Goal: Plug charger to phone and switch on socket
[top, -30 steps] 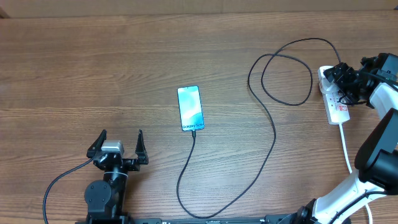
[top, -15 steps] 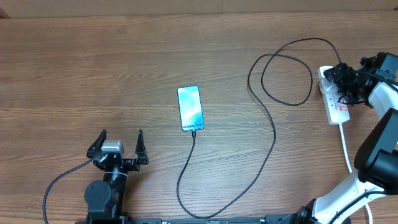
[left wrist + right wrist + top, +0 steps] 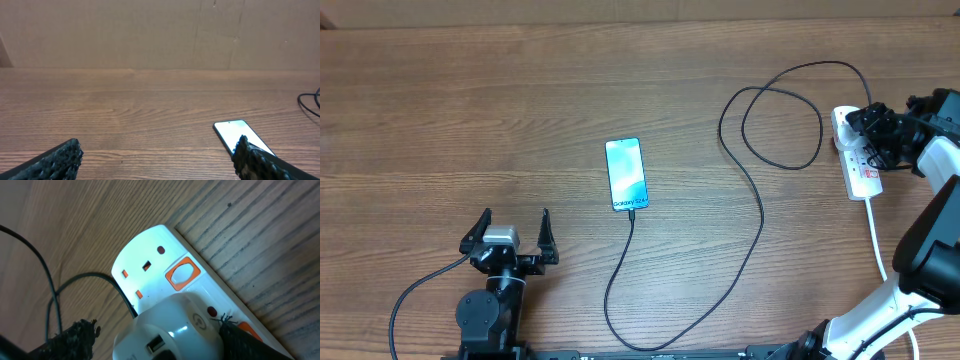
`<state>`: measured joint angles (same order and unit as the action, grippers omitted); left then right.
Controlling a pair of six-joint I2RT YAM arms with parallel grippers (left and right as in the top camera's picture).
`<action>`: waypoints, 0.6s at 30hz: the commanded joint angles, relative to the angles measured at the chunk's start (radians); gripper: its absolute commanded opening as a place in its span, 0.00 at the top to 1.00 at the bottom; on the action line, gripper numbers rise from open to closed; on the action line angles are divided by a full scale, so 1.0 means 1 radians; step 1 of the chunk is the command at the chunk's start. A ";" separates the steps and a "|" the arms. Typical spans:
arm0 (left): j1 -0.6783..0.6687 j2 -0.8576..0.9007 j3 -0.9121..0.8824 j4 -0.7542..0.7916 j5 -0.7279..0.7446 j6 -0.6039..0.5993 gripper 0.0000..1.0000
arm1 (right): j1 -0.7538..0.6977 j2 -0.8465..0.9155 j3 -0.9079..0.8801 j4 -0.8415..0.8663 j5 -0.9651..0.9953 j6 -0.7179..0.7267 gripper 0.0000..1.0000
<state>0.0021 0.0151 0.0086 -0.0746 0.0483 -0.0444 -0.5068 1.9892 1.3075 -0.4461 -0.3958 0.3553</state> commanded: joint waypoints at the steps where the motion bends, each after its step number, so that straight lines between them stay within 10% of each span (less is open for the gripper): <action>1: 0.006 -0.011 -0.004 -0.002 -0.004 0.023 0.01 | -0.022 0.037 -0.045 -0.050 -0.009 0.051 0.21; 18: 0.006 -0.011 -0.004 -0.002 -0.004 0.023 0.00 | -0.022 0.037 -0.042 0.048 0.047 0.028 0.20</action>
<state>0.0021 0.0151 0.0086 -0.0746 0.0486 -0.0444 -0.5194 1.9900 1.2953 -0.4000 -0.4126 0.3866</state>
